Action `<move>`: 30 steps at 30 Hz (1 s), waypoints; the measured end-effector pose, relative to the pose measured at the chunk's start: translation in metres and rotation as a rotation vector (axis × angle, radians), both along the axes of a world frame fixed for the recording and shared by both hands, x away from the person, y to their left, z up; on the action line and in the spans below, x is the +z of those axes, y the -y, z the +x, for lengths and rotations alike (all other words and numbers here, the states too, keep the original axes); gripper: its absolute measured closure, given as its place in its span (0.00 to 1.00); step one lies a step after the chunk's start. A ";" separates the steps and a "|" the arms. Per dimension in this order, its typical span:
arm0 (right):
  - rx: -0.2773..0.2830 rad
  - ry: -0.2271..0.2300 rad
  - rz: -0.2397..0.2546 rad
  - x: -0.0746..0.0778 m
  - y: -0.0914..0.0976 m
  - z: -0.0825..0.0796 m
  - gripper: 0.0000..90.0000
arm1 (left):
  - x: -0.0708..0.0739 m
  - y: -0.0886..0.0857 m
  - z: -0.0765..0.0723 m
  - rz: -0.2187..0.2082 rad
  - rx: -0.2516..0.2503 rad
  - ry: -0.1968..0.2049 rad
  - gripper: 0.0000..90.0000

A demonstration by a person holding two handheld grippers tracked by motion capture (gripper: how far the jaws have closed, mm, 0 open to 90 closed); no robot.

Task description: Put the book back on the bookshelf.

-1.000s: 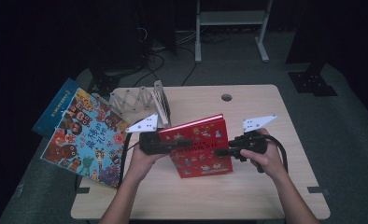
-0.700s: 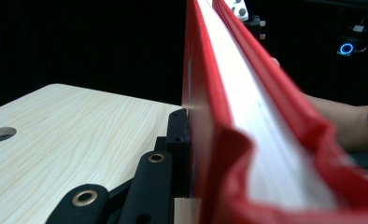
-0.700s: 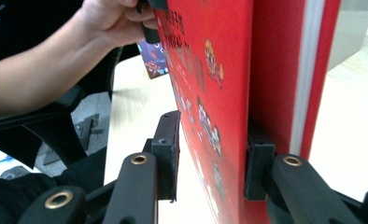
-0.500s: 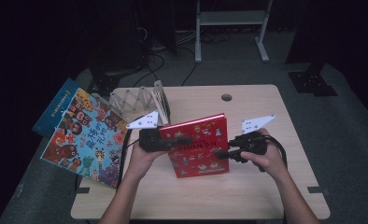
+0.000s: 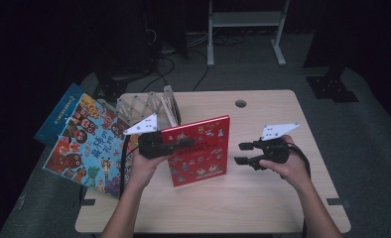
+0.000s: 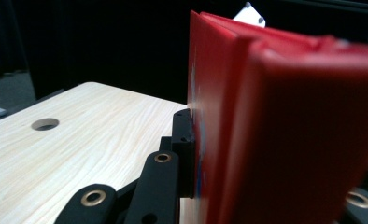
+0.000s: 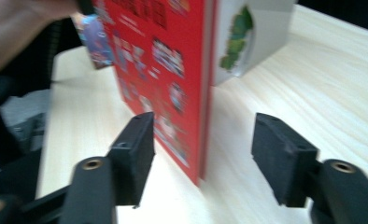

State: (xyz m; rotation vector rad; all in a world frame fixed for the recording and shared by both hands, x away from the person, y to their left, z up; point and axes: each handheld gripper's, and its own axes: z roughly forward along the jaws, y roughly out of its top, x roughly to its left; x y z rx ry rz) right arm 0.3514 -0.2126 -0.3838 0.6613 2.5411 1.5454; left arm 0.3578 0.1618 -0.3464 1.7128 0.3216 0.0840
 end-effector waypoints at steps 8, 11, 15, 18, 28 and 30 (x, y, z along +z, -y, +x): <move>-0.163 -0.021 -0.060 -0.025 0.019 0.011 0.32 | 0.006 -0.019 -0.004 -0.005 0.090 -0.005 0.88; -0.234 -0.032 -0.088 -0.037 0.029 0.016 0.30 | 0.009 -0.027 -0.007 0.005 0.115 -0.003 0.88; -0.336 -0.055 -0.157 -0.053 0.041 0.022 0.29 | 0.012 -0.037 -0.011 0.008 0.150 -0.002 0.88; -0.397 -0.072 -0.198 -0.067 0.049 0.026 0.28 | 0.015 -0.046 -0.015 0.003 0.172 0.002 0.88; -0.518 -0.103 -0.327 -0.094 0.062 0.034 0.23 | 0.023 -0.074 -0.028 -0.017 0.262 0.009 0.88; -0.525 -0.101 -0.314 -0.095 0.065 0.034 0.23 | 0.024 -0.079 -0.030 -0.014 0.279 0.009 0.88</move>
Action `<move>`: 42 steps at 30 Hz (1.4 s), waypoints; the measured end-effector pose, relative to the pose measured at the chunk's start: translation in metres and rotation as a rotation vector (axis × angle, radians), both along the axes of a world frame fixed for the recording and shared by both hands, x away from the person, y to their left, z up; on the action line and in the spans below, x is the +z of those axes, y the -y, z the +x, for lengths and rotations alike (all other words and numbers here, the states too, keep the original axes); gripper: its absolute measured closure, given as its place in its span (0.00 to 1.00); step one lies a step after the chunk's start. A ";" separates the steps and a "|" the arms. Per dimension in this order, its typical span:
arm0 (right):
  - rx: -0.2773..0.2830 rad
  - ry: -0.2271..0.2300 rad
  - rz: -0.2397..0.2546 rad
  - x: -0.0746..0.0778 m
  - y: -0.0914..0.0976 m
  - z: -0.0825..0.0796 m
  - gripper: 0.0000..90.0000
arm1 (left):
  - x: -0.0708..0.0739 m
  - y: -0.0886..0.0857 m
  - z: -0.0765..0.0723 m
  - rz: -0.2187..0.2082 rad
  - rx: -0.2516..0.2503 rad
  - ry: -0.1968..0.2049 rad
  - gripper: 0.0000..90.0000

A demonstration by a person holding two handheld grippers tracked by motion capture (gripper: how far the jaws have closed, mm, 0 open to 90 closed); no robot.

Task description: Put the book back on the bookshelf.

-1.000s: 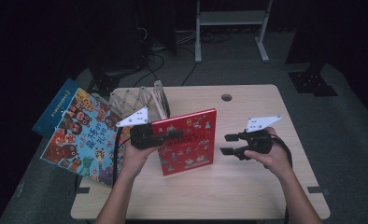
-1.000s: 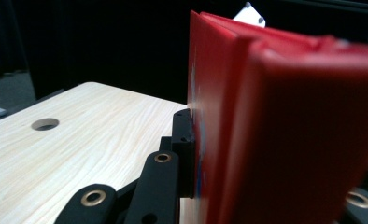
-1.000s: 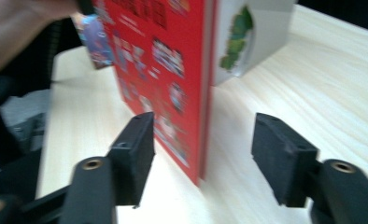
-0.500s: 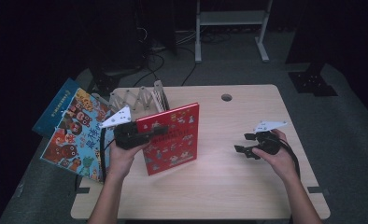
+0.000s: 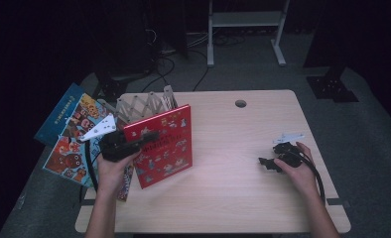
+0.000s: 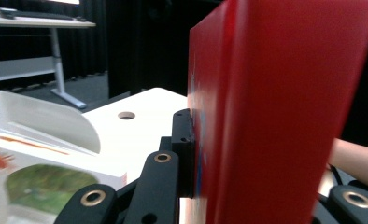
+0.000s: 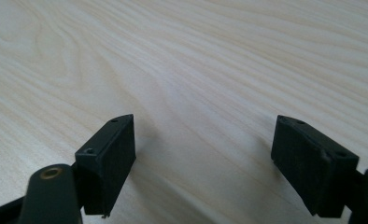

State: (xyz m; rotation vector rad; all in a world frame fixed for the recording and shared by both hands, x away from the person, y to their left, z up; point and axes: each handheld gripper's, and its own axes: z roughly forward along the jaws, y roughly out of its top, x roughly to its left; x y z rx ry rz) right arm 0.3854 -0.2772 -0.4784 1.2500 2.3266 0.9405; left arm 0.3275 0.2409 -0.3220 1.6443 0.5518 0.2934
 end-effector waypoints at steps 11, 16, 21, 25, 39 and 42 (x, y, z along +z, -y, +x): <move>-0.035 0.054 0.027 -0.008 0.009 0.002 0.11 | 0.007 -0.031 -0.013 -0.009 0.079 0.009 0.88; -0.036 0.055 0.026 -0.008 0.009 0.002 0.11 | 0.009 -0.044 -0.017 -0.002 0.133 0.011 0.88; -0.040 0.054 0.026 -0.008 0.009 0.002 0.11 | 0.011 -0.054 -0.020 -0.002 0.199 0.010 0.88; -0.040 0.055 0.025 -0.008 0.009 0.002 0.11 | 0.012 -0.057 -0.021 0.005 0.264 0.018 0.88; -0.042 0.054 0.027 -0.008 0.009 0.002 0.11 | 0.000 -0.055 -0.003 -0.012 0.486 0.036 0.88; -0.041 0.054 0.026 -0.008 0.009 0.002 0.11 | -0.003 -0.054 0.002 -0.029 0.531 0.038 0.88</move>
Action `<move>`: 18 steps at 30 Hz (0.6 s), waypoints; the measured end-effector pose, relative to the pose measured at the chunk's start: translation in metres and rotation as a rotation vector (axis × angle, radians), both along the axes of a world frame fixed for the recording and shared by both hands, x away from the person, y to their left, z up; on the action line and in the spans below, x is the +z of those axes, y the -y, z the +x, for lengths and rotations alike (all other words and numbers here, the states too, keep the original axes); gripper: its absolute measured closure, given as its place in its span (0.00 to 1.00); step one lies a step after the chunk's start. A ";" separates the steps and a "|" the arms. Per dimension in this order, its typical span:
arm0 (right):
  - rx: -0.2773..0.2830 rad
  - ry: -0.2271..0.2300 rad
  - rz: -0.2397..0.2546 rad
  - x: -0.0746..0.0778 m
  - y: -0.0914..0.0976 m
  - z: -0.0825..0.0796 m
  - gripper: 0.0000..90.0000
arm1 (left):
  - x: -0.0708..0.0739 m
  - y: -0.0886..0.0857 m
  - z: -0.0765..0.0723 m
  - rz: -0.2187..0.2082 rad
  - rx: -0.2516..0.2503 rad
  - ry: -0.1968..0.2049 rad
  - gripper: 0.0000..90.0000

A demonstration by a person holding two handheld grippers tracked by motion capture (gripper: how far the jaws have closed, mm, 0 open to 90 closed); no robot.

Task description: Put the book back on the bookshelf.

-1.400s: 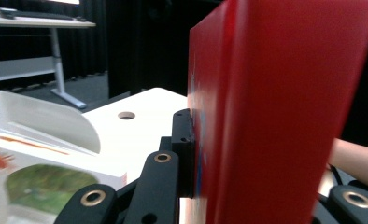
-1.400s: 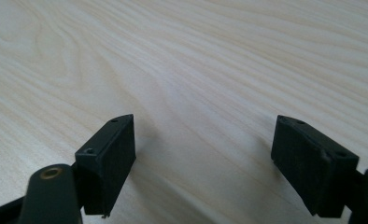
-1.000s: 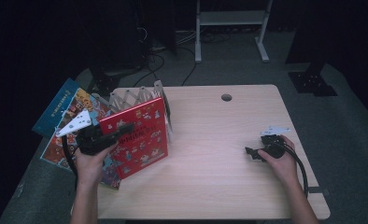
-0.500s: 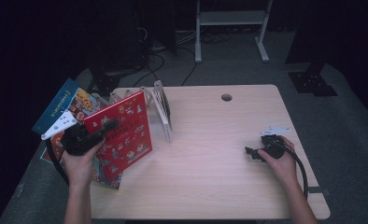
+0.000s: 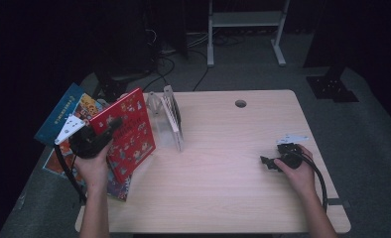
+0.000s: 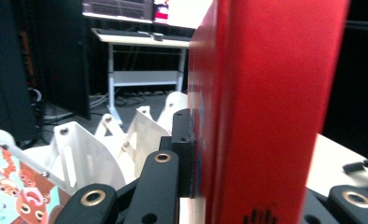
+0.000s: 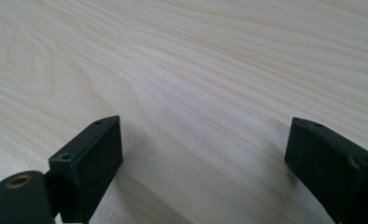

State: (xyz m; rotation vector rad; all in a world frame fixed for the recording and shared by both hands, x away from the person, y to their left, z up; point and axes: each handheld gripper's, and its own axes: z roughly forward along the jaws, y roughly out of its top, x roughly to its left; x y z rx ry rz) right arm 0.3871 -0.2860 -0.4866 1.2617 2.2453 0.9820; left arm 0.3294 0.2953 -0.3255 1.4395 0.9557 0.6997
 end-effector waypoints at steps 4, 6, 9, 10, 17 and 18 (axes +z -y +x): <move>0.000 0.000 0.000 0.000 0.000 0.000 0.11 | -0.004 0.001 0.008 -0.009 0.038 0.006 0.88; 0.000 0.000 0.000 0.000 0.000 0.000 0.11 | -0.005 0.002 0.012 -0.011 0.051 0.008 0.88; 0.000 0.000 -0.001 0.000 0.000 0.000 0.11 | -0.008 0.004 0.018 -0.017 0.069 0.009 0.88; 0.000 0.000 -0.001 0.000 0.000 0.000 0.11 | -0.008 0.004 0.020 -0.016 0.077 0.009 0.88; 0.000 0.000 0.000 0.000 0.000 0.000 0.11 | -0.013 0.010 0.036 0.000 0.116 0.009 0.88; 0.000 0.000 0.000 0.000 0.000 0.000 0.11 | -0.014 0.011 0.039 0.006 0.120 0.011 0.88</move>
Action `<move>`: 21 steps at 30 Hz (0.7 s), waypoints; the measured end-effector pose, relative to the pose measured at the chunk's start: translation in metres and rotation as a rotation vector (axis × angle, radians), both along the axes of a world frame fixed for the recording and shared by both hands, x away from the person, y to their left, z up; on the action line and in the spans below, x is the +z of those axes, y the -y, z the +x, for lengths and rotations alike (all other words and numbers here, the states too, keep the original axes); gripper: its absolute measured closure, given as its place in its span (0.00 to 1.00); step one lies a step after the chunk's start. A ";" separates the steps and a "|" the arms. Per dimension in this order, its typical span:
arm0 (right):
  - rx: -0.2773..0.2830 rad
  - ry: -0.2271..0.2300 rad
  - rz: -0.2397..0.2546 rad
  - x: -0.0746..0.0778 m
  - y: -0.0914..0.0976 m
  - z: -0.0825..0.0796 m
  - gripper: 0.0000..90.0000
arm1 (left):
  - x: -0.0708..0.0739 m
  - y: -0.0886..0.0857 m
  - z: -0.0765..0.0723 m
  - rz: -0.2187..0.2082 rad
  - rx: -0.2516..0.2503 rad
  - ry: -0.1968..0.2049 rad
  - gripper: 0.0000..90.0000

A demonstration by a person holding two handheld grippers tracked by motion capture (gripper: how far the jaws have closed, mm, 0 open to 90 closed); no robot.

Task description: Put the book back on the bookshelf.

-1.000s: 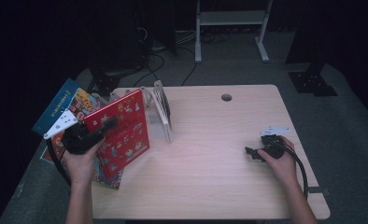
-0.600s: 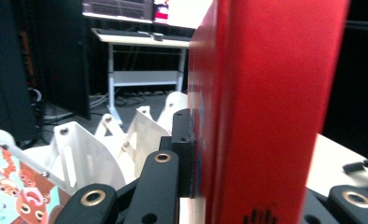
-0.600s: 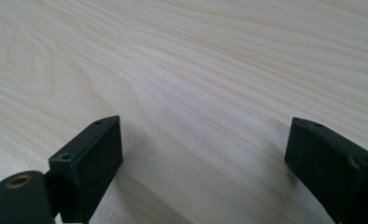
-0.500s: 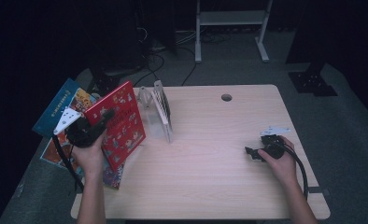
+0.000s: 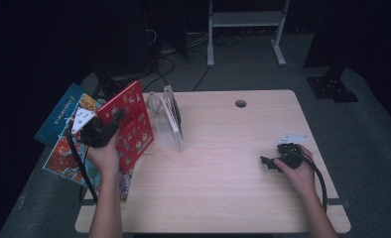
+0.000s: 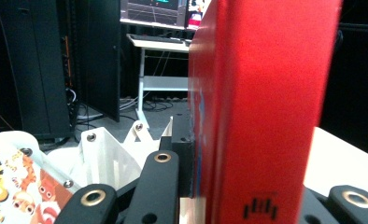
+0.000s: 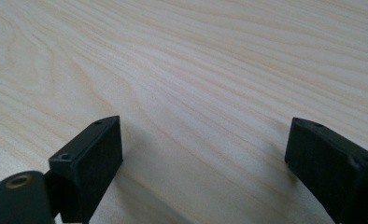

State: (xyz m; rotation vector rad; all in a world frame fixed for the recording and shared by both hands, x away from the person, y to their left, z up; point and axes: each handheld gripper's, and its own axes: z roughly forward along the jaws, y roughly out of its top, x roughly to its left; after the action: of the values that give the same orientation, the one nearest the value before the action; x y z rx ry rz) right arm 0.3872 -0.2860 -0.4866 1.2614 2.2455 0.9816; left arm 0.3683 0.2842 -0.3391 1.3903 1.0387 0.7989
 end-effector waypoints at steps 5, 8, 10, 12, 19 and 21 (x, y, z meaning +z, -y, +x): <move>0.000 0.000 0.000 0.000 0.000 0.000 0.11 | -0.004 0.005 0.010 0.007 0.025 0.000 0.88; 0.000 0.000 0.000 0.000 0.000 0.000 0.11 | -0.007 0.006 0.016 0.000 0.033 -0.003 0.88; 0.000 0.000 0.000 0.000 0.000 0.000 0.11 | -0.009 0.007 0.021 0.001 0.041 -0.005 0.88; 0.000 0.000 0.000 0.000 0.000 0.000 0.11 | -0.011 0.008 0.024 0.008 0.056 -0.001 0.88; 0.000 0.000 0.000 0.000 0.000 0.000 0.11 | -0.013 0.010 0.031 0.026 0.077 -0.003 0.88; 0.001 0.000 0.000 0.000 0.000 0.000 0.11 | -0.015 0.010 0.031 0.032 0.080 -0.006 0.88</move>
State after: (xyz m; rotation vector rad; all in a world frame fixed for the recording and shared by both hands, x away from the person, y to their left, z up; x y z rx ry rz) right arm 0.3870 -0.2859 -0.4866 1.2608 2.2461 0.9817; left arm 0.3992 0.2746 -0.3538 1.3858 1.0963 0.8736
